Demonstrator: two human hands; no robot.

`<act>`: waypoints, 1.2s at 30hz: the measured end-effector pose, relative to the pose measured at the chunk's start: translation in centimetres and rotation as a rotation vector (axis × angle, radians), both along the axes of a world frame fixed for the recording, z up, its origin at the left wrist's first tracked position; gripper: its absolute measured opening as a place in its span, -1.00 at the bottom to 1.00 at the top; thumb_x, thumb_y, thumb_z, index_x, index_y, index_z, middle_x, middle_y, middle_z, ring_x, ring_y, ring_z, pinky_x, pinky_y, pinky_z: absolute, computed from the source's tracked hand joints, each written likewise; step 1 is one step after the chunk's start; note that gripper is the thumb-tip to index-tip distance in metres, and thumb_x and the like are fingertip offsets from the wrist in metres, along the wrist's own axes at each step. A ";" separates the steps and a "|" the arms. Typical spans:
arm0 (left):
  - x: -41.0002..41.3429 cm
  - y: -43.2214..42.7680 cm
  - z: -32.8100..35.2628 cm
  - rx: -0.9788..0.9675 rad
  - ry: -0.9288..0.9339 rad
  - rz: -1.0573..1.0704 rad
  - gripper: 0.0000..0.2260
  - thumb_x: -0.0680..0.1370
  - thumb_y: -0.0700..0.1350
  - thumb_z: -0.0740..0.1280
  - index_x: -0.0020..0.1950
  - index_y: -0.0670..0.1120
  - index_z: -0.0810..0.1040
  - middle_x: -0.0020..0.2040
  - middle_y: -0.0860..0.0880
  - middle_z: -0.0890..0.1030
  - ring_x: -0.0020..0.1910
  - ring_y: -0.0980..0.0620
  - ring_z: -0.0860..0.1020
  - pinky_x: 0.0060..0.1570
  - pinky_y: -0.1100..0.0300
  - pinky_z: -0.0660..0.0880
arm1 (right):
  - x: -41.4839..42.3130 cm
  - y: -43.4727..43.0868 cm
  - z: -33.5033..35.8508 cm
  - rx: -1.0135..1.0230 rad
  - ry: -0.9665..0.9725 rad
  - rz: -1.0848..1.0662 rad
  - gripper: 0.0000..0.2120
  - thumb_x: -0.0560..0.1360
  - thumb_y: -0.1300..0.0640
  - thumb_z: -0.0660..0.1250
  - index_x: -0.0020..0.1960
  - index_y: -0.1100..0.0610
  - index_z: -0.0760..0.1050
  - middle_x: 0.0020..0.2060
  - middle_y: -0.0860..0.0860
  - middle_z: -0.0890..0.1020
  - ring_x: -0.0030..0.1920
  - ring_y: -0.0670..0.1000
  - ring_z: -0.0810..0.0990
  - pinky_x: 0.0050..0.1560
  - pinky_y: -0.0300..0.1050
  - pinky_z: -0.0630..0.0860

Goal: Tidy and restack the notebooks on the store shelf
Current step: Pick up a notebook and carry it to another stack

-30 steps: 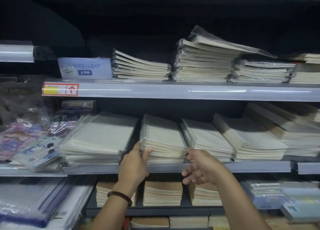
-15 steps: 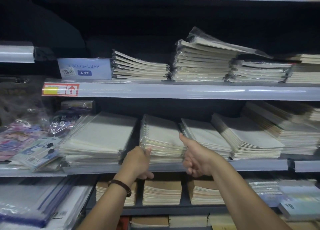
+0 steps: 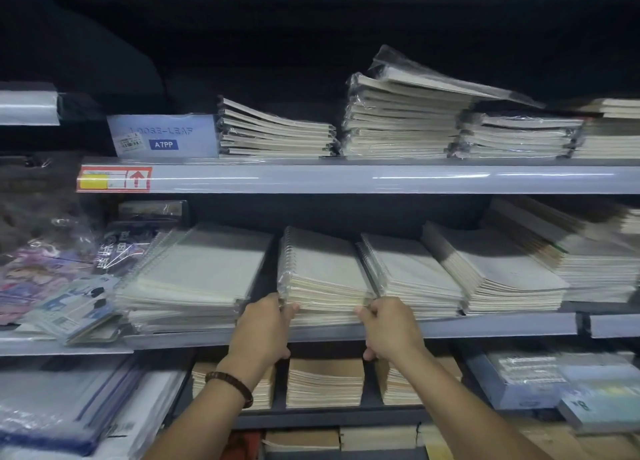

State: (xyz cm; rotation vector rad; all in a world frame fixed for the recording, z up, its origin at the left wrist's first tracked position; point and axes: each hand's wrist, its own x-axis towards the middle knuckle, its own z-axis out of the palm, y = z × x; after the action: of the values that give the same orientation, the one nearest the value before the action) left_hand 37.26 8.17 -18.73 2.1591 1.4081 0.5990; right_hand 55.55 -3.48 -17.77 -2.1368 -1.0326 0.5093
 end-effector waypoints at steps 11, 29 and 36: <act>0.1 -0.1 -0.7 0.106 -0.089 0.078 -0.71 0.64 0.21 0.33 -0.07 0.01 0.57 -0.20 0.05 0.72 -0.41 0.07 0.70 -0.23 0.02 0.70 | 0.9 0.9 0.8 0.013 0.221 -0.088 -0.74 0.69 -0.04 0.29 0.01 0.11 0.62 -0.49 0.06 0.68 -0.50 -0.01 0.69 -0.49 -0.20 0.49; 0.0 -1.2 -3.7 0.077 -0.312 0.089 -0.72 0.53 0.07 0.55 0.14 0.20 0.51 -0.05 0.24 0.61 -0.28 0.05 0.72 -0.14 -0.01 0.71 | 1.0 0.4 -0.7 0.111 0.101 -0.089 -0.81 0.61 0.05 0.47 0.18 0.08 0.70 -0.43 0.05 0.72 -0.48 -0.03 0.72 -0.48 -0.26 0.55; 0.5 -1.7 -3.5 0.094 -0.362 0.160 -0.66 0.52 0.04 0.57 0.25 0.00 0.63 -0.07 0.21 0.63 -0.49 0.21 0.65 -0.19 0.04 0.70 | 1.0 0.0 -1.3 0.143 0.019 -0.078 -0.64 0.55 0.05 0.53 0.33 0.09 0.66 -0.43 0.00 0.72 -0.48 -0.05 0.71 -0.36 -0.19 0.67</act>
State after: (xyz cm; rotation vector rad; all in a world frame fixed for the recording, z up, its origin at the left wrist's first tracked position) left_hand 37.74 6.50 -22.24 1.8936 1.3791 1.0756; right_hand 56.53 -3.52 -19.09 -2.0326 -0.9427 0.4058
